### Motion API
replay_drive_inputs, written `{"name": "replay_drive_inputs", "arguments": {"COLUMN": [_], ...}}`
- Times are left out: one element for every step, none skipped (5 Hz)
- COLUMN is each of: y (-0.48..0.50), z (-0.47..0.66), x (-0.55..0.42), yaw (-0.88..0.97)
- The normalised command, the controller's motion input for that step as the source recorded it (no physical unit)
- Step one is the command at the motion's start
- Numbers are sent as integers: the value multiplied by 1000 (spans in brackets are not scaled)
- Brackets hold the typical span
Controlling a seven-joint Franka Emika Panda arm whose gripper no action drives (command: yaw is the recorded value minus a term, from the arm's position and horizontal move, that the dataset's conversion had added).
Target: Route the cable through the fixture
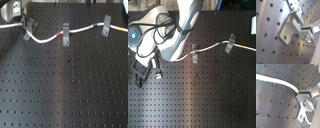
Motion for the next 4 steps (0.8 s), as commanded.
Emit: {"name": "replay_drive_inputs", "arguments": {"y": [0, 2, -3, -41], "z": [-24, -619, -536, -181], "x": [-1, -8, -5, 92], "yaw": [0, -274, -434, -517]}}
